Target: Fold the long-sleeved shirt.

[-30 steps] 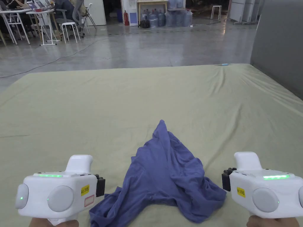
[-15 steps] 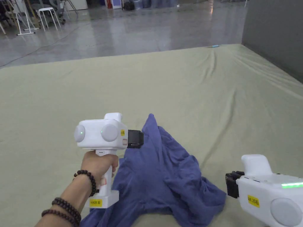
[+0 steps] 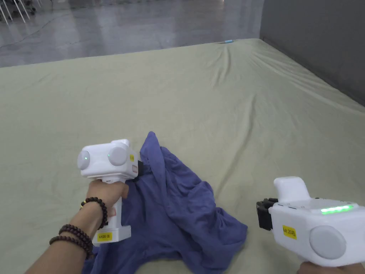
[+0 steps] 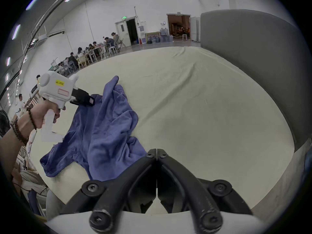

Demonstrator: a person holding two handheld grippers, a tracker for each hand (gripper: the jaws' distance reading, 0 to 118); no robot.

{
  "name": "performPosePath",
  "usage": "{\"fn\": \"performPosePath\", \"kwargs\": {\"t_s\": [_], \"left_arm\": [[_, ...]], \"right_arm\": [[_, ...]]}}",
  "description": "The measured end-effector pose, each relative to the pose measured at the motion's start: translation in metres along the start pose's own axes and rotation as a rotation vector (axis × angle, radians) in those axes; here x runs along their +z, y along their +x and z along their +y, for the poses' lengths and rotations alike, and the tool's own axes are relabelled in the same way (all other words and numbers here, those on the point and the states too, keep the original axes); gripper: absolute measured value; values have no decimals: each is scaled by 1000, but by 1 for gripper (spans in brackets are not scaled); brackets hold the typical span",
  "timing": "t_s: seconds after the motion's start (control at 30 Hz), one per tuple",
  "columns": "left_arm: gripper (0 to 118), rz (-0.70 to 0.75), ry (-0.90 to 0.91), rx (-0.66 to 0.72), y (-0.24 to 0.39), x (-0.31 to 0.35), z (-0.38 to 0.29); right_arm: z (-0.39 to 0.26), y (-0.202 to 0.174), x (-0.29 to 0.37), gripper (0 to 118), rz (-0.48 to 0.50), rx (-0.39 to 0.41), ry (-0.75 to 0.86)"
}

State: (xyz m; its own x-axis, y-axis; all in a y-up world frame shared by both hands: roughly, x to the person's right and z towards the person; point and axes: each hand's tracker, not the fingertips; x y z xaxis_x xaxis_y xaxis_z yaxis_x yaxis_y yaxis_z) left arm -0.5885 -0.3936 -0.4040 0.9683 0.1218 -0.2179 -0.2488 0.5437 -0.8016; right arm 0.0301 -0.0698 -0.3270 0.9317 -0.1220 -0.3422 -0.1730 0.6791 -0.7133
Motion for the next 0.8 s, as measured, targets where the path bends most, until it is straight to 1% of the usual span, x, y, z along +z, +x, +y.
{"fn": "performPosePath", "kwargs": {"t_s": [0.03,0.1,0.13,0.3,0.33,0.4,0.43,0.47,0.5,0.53,0.57,0.6,0.63,0.67,0.7,0.77,0.8], "left_arm": [[2,0,16,10,-8,7,3],[2,-19,42,14,-6,17,9],[2,-19,60,16,-6,27,12],[2,-26,163,1,-24,74,34],[2,-26,172,2,-26,83,34],[2,-30,192,5,-29,95,36],[2,-30,199,3,-34,98,38],[2,-29,206,-3,-36,103,39],[2,-23,217,-10,-39,110,42],[2,-14,224,-15,-43,116,43],[2,-11,229,-17,-47,119,44],[2,-17,235,-15,-49,121,44],[2,-20,242,-11,-50,125,43],[2,-23,251,-5,-51,129,43],[2,-26,270,-6,-53,133,46],[2,-36,340,0,-56,146,63],[2,-44,373,1,-58,156,73]], "right_arm": [[2,0,-3,13,3,0,-1],[7,-3,-13,73,12,1,-12],[8,-3,-22,75,5,10,-31],[7,-13,-59,73,16,54,-112],[5,-16,-66,73,32,67,-149],[-2,-23,-79,70,20,91,-209],[-4,-26,-84,62,14,101,-231],[-8,-30,-89,49,11,107,-242],[-12,-34,-93,41,32,109,-237],[-15,-35,-95,30,33,121,-210],[-14,-37,-93,7,11,173,-190],[-11,-37,-89,7,78,180,-193],[-7,-37,-87,7,113,126,-190],[-5,-38,-83,7,35,125,-186],[0,-37,-76,7,48,166,-145],[18,-36,-61,7,46,138,-62],[32,-36,-51,7,71,127,-21]]}}
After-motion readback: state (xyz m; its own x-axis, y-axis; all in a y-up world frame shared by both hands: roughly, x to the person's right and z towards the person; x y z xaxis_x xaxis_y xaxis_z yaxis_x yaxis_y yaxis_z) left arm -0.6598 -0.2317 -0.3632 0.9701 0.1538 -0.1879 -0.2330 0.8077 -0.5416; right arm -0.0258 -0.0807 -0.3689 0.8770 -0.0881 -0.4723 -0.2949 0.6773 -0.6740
